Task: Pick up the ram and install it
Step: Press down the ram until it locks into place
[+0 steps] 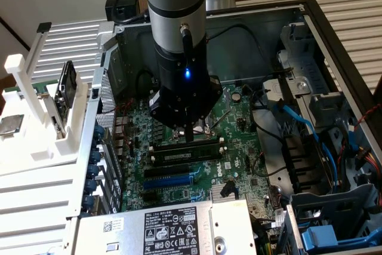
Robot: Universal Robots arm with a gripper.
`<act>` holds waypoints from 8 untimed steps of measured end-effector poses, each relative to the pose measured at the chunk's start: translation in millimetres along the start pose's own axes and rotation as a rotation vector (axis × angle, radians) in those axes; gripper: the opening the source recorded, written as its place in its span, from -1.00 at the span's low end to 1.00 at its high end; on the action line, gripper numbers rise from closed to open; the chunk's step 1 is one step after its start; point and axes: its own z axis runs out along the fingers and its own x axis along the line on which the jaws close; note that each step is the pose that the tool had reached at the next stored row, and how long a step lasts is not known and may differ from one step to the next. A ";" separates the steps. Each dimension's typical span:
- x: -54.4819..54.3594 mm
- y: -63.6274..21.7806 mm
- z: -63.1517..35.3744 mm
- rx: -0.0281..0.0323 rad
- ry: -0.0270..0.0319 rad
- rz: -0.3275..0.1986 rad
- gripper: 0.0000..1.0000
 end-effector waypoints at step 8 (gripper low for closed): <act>-0.1 0.0 0.0 -0.0008 0.0048 0.000 -0.80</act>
